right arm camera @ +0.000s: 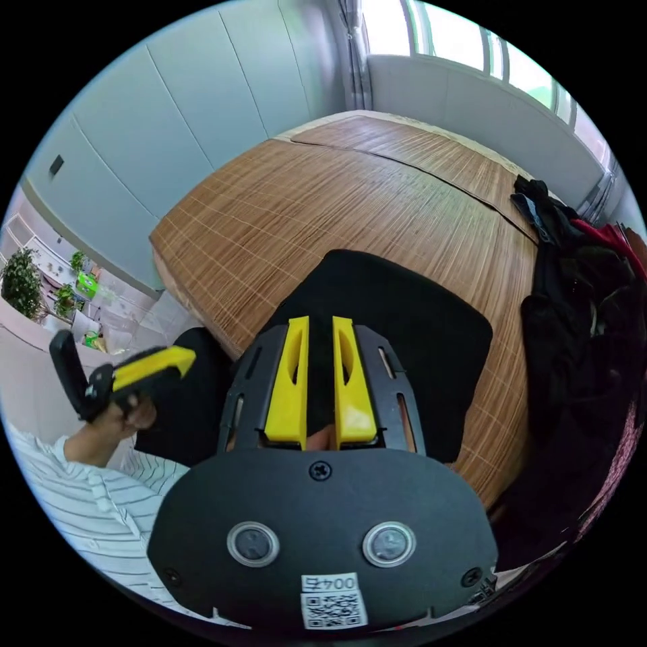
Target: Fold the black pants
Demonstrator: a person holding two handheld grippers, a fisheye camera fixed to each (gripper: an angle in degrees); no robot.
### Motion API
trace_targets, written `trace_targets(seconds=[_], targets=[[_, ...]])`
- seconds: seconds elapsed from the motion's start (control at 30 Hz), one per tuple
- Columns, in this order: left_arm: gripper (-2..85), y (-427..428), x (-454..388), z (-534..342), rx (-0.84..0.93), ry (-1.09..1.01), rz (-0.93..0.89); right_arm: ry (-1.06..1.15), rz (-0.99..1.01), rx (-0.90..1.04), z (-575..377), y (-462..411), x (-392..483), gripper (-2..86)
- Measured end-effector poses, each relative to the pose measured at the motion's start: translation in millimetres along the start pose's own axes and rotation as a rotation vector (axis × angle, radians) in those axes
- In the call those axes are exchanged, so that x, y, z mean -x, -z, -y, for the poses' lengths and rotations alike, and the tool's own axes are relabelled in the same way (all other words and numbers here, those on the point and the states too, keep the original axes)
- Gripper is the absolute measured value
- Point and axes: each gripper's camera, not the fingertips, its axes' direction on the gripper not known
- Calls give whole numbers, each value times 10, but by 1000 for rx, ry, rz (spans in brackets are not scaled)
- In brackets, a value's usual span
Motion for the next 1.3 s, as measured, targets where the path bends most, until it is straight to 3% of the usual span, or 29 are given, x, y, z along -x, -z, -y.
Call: trace_targets(seconds=[0.3, 0.43, 0.53, 0.63, 0.7, 0.8, 0.9, 1.13, 1.3], targets=[[1, -460, -534, 810, 132, -202, 78, 27, -135, 3, 368, -205, 195, 62], [2, -733, -760, 954, 242, -280, 103, 121, -146, 90, 710, -341, 243, 64], [2, -725, -722, 972, 239, -236, 66, 175, -130, 112, 814, -372, 351, 63], [2, -679, -644, 981, 217, -180, 10, 89, -101, 102, 889, -507, 285, 56], [2, -650, -635, 1019, 206, -161, -6, 103, -59, 217, 861, -821, 320, 45], [1, -643, -678, 1080, 214, -164, -8, 119, -100, 203, 929, -876, 410, 38], [1, -592, -748, 1155, 200, -171, 15, 87, -81, 63, 1058, -581, 540, 18], [1, -561, -832, 1337, 210, -164, 16, 98, -67, 139, 1559, -868, 678, 49], [2, -564, -900, 1446, 212, -171, 25, 310, -212, 298, 1920, -1074, 891, 70]])
